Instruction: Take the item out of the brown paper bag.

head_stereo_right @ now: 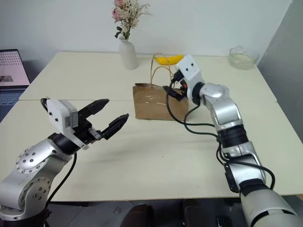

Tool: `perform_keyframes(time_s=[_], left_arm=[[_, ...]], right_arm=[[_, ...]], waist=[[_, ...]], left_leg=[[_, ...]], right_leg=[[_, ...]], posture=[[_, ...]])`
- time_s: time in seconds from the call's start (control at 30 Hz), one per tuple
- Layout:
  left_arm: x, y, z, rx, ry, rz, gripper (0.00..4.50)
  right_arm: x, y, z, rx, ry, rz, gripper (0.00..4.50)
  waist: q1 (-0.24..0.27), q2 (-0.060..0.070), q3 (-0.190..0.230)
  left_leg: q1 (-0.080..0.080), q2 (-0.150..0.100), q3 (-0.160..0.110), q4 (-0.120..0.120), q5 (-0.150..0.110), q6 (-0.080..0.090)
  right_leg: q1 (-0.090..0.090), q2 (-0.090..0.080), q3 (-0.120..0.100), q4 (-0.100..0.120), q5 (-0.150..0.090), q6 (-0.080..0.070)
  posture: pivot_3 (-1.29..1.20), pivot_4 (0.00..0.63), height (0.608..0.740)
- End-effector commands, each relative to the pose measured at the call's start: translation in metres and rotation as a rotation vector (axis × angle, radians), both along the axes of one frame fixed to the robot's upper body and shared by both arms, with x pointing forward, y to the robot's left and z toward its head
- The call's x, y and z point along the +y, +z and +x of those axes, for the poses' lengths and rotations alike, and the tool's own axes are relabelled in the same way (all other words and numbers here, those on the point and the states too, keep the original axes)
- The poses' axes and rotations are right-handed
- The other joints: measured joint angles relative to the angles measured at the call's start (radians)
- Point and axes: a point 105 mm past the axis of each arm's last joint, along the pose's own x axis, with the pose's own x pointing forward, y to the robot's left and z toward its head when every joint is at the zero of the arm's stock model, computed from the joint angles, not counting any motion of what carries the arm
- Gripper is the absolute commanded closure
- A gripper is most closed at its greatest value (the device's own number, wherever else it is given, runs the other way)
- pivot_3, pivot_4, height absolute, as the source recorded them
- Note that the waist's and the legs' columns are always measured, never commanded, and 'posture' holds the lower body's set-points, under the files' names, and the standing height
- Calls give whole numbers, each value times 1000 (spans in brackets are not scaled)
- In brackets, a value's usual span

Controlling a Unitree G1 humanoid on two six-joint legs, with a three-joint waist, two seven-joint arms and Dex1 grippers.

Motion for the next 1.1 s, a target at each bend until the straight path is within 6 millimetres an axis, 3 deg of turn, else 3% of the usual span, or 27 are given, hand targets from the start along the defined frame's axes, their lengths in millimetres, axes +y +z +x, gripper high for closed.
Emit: perform_keyframes(time_s=[0.03, 0.27, 0.3, 0.37, 0.57, 0.77, 0.97, 1.1], left_arm=[[-5, 6, 7, -13, -26, 1, 185], [-3, 15, 39, -60, -24, 112, 185], [-2, 15, 44, -65, -24, 131, 369], [-3, 19, 55, -85, -47, 170, 768], [-1, 37, 104, -134, -38, 261, 2654], [-3, 34, 155, -83, -3, 343, 4476], [-16, 25, 177, -25, -32, 447, 4476], [-23, 21, 174, 7, -113, 510, 4476]], right_arm=[[-9, 18, -25, -71, 61, 20, 7], [-41, -12, -77, -50, 47, 59, 7], [-44, -15, -84, -43, 38, 79, 0], [-49, -21, -101, -24, 21, 119, 0], [-45, -18, -143, -22, 11, 215, 0], [-35, -14, -162, -9, 21, 267, 0], [-33, -15, -164, -2, -9, 287, 0], [-34, -20, -169, 22, -6, 280, 0]], waist=[[1, 0, 0], [4, -1, -1], [4, -1, -1], [3, -1, -1], [1, -1, -1], [2, -2, -1], [3, -3, -2], [1, -3, -2]], left_leg=[[0, 0, 0, 0, 0, 0], [0, 0, -1, 1, 0, 0], [0, -1, -1, 1, 0, 0], [0, -1, 0, 1, 0, 0], [2, -1, -2, 2, 1, -1], [1, -3, -2, 2, 1, 0], [-1, -3, -1, 2, 0, 0], [-2, -3, -1, 2, 0, 0]], right_leg=[[0, 0, 0, 0, 0, 0], [1, 0, -1, 0, -3, 4], [1, 0, -1, 0, -3, 5], [1, 0, 0, 1, -3, 5], [2, 1, -2, 2, -2, 5], [3, 3, -2, 1, -2, 5], [1, 3, -2, -1, -2, 6], [1, 3, -2, -1, -3, 6]], posture=[[0, 150, 740], [0, 150, 740], [0, 150, 740], [0, 150, 740], [0, 150, 740], [0, 150, 740], [0, 150, 740], [0, 150, 740]])
